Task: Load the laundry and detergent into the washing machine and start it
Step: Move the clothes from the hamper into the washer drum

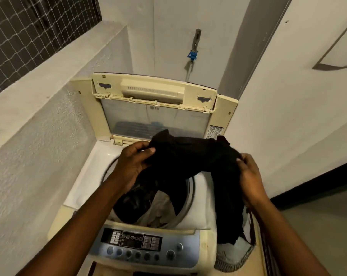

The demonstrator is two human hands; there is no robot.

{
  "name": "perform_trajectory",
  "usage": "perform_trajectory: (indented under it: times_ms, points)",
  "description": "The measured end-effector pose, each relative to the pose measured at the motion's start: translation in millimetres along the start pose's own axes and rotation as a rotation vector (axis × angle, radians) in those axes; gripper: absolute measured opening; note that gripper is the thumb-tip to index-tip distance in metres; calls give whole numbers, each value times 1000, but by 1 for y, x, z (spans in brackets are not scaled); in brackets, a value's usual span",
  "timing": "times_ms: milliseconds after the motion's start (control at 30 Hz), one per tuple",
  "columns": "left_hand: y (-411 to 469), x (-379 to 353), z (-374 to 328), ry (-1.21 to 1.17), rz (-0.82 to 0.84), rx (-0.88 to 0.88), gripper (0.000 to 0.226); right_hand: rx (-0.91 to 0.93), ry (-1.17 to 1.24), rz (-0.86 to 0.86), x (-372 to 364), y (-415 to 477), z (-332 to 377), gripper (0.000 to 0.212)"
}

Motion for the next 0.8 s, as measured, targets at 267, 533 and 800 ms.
perform_trajectory:
  times_ms: [267, 533, 800]
  points:
    - [-25, 14, 40, 273, 127, 77, 70, 83, 553, 290, -84, -38, 149, 18]
    - [-25, 24, 33, 392, 20, 8, 53, -21, 731, 401, -160, -38, 145, 25]
    - [-22, 63, 76, 328, -153, 208, 34, -166, 441, 386, -186, -27, 43, 19]
Point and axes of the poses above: each hand's wrist, its own y-axis towards the middle knuckle, its own x-axis out of the back of the hand, z = x × y, the point moved 6 cm from there along y, towards the middle knuckle, and after that the axes turned 4 degrees about -y, right-handed, at the moved point
